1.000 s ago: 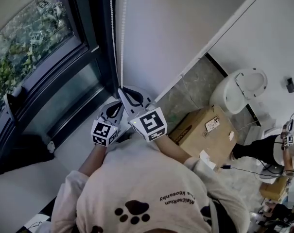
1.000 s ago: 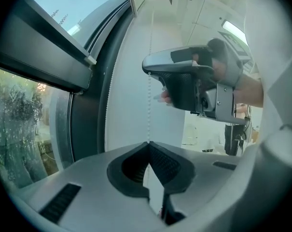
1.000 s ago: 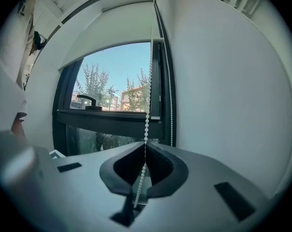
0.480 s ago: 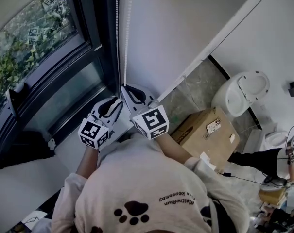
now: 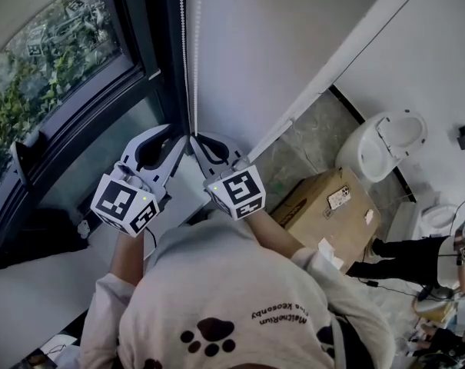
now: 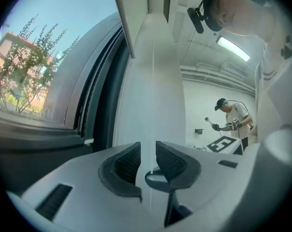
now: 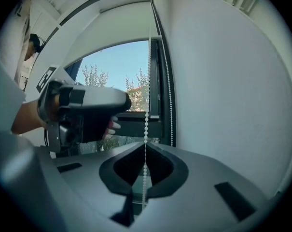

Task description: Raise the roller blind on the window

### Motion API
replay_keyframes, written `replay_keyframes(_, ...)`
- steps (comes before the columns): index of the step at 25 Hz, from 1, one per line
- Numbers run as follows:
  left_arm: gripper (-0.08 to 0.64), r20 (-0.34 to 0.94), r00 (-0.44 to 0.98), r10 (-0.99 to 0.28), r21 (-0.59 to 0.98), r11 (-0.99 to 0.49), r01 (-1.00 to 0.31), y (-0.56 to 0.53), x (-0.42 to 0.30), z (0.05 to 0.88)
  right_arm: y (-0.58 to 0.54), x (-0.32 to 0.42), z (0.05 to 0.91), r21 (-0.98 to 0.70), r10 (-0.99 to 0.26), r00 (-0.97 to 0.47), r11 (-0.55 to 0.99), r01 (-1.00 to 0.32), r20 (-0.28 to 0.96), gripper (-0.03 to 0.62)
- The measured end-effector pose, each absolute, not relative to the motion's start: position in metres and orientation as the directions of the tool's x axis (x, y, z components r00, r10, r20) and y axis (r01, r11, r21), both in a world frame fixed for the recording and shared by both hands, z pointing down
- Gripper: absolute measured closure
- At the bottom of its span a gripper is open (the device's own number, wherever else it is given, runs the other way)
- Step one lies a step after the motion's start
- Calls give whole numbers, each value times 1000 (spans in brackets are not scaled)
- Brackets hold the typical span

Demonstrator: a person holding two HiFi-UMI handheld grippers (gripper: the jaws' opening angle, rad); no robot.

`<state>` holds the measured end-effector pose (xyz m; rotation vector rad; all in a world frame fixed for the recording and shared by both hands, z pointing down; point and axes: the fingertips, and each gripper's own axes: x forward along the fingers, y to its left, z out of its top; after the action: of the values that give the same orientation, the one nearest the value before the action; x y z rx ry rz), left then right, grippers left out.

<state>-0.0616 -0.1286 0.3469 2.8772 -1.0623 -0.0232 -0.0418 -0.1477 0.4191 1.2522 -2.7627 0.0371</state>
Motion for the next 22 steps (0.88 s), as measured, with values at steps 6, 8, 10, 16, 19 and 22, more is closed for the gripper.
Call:
replay_keyframes(6, 459, -8, 773, -635, 2, -773, -635, -137, -46, 307, -146, -45, 420, 25, -750, -652, 658, -753, 109, 581)
replay_keyframes(8, 459, -11, 773, -634, 3, -773, -634, -142, -44, 297, -145, -46, 421, 21, -750, -652, 658, -753, 112, 581)
replay_keyframes(10, 460, -25, 779, -627, 3, -779, -627, -145, -41, 284, -143, -45, 422, 20, -748, -653, 659, -752, 121, 581)
replay_keyframes(16, 497, -23, 776, -630, -102, -771, -629, -153, -30, 257, -145, -46, 420, 31, -750, -652, 659, -752, 112, 581)
replay_keyframes(19, 539, -22, 785, -619, -95, -781, -618, -156, -24, 253, -147, -46, 420, 30, -750, -652, 658, -752, 113, 581)
replay_keyframes(22, 552, -40, 788, -614, -69, -785, -616, -158, -22, 254, -149, -43, 421, 32, -752, -649, 656, -754, 111, 581)
